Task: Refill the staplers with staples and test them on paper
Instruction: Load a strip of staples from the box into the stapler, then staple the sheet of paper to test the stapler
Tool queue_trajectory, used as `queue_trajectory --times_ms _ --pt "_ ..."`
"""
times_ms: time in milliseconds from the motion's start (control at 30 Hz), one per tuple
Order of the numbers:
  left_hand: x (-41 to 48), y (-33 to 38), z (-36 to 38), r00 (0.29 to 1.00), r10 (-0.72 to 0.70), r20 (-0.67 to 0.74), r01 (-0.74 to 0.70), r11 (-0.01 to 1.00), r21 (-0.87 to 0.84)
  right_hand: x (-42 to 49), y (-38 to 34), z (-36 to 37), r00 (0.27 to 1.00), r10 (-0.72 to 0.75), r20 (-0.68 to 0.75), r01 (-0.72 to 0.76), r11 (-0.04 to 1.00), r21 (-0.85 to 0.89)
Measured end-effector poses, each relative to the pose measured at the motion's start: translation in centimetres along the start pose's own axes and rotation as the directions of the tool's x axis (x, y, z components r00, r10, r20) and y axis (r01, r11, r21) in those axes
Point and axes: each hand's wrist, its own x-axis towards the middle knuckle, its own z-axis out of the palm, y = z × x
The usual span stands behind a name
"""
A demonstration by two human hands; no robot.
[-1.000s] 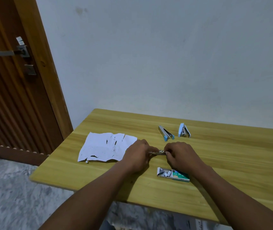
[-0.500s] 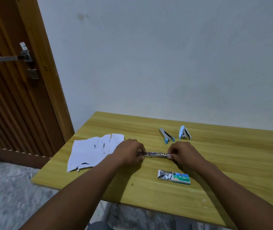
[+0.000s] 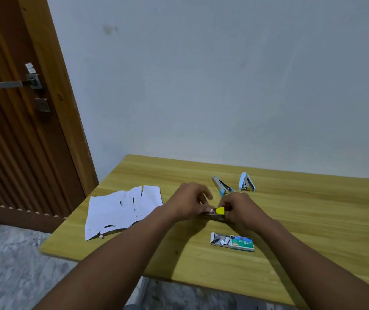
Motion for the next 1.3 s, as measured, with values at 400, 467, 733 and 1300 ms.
queue_trajectory --times_ms 400,467,733,1300 --pt "-1.9 -1.6 2.4 0.999 0.023 -0.025 -0.018 0.980 0.199 -0.8 0.6 0.5 0.994 0.096 -0.054 -0.076 0.953 0.292" --pt "-1.9 -1.5 2.7 1.000 0.004 -0.023 0.000 0.986 0.164 -0.7 0.4 0.1 0.997 0.068 -0.038 -0.053 0.946 0.321" --pt "-0.7 -0.6 1.6 0.979 -0.187 -0.086 0.122 0.864 -0.488 -0.8 0.5 -1.9 0.988 0.136 0.076 -0.147 0.659 0.738" --pt "-2.8 -4.5 -1.6 0.717 -0.587 -0.376 0.695 0.642 0.323 0.2 -0.8 -2.5 0.880 0.464 0.102 -0.026 -0.166 0.986"
